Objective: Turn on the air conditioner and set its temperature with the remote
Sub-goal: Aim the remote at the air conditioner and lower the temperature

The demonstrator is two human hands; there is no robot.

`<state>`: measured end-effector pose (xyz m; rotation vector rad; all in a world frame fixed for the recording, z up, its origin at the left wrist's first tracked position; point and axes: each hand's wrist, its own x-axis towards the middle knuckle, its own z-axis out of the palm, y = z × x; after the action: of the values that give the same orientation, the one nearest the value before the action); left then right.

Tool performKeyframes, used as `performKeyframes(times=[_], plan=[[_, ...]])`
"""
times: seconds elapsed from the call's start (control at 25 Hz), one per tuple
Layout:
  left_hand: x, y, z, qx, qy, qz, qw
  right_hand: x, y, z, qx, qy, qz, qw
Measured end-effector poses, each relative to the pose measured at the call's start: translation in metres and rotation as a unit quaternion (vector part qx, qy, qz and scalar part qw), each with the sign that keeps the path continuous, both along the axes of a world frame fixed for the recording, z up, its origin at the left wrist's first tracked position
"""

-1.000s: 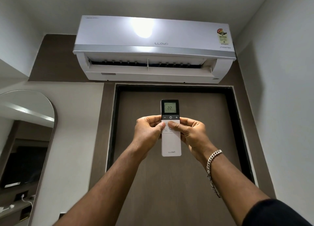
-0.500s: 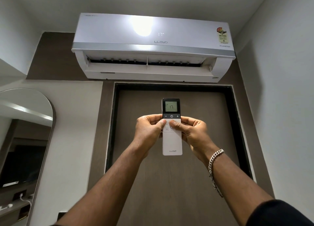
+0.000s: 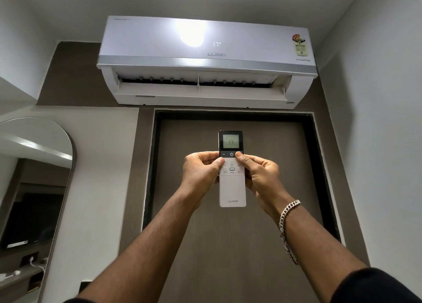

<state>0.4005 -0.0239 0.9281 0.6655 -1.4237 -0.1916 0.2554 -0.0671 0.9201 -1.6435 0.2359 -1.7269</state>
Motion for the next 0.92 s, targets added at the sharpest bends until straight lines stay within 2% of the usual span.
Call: performKeyframes(times=[0.92], plan=[[0.0004,0.0076,-0.0043,-0.006,-0.009,-0.020,1.000,-0.0031,0.0084,-0.0019,0.008,0.005,0.021,1.000]])
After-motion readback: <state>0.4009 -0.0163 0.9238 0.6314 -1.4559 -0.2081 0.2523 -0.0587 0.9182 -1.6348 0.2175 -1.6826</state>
